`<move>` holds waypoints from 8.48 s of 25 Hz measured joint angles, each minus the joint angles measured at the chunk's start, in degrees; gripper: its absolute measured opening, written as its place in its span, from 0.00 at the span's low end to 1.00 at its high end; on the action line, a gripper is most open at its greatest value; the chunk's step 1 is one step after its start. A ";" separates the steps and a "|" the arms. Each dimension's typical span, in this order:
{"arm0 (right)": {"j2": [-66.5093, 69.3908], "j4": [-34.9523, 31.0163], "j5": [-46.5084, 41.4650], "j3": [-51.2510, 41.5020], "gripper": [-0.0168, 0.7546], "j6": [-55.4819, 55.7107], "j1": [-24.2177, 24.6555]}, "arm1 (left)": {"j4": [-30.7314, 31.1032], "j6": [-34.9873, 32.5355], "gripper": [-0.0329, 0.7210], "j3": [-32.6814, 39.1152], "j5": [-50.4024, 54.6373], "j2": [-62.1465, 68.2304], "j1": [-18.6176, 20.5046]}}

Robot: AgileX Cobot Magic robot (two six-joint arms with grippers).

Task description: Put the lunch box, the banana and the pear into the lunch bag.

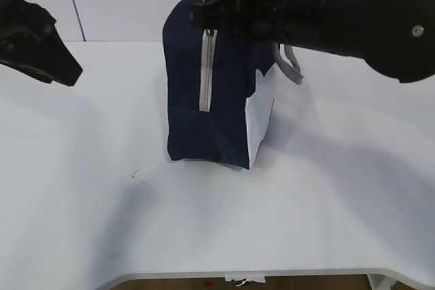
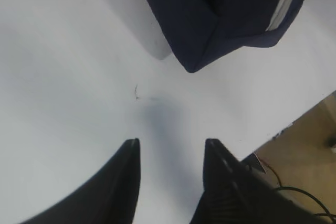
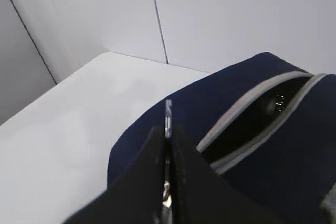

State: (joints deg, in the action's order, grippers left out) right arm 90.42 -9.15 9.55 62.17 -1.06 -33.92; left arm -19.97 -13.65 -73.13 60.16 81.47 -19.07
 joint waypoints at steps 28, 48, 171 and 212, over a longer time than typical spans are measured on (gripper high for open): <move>0.10 -6.30 -3.52 3.08 0.02 0.00 0.00 | -36.28 -36.48 0.56 0.09 -19.44 12.83 -0.25; 0.38 -6.82 -5.07 3.41 0.02 0.00 0.67 | -30.38 -37.86 0.04 -0.01 -12.75 16.04 -1.58; 15.24 -22.41 -41.42 28.00 0.02 -4.01 18.98 | -6.07 -12.92 0.06 -23.40 -0.74 23.12 -9.53; 24.48 -13.76 -54.66 40.58 0.67 -17.07 22.60 | -9.24 -15.13 0.26 -25.11 -10.79 26.03 -9.58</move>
State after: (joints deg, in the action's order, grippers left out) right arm 114.90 -22.91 -45.11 102.76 -18.13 -11.32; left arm -29.21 -28.78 -98.25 49.37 107.50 -28.65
